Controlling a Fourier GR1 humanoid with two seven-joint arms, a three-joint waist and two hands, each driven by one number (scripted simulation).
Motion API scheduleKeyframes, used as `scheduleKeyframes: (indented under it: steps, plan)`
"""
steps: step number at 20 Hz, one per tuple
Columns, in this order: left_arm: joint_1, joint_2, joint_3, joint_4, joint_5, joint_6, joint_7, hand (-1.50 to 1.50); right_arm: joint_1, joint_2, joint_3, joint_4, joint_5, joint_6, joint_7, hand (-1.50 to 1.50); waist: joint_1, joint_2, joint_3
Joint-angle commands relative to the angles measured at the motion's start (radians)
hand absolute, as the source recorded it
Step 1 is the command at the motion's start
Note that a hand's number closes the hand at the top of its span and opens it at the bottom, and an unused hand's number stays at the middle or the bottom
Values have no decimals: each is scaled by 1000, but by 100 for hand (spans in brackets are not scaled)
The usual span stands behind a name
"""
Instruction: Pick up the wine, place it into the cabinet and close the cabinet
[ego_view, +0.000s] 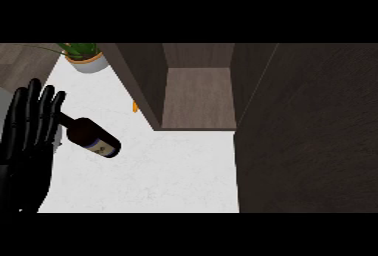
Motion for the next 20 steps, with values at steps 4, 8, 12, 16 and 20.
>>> scheduleKeyframes:
  steps: [4,8,12,16,20]
  plan:
    - [-184,153,142,124,235,-207,-24,-150,80,-17,-59,-50,-56,28,-32,-150,-31,3,-21]
    - [-157,96,101,280,492,-307,103,-150,108,-7,96,-52,-125,119,76,-150,-43,13,-24]
    - [-286,168,174,344,671,-322,261,-150,200,-39,83,-123,-184,160,107,-150,-33,2,-20]
    - [-324,215,225,330,806,-312,360,-150,233,-52,53,-191,-221,171,149,-150,-16,0,-20]
    - [-321,241,265,378,827,-340,357,-150,223,-32,42,-227,-221,159,200,-150,-13,1,-20]
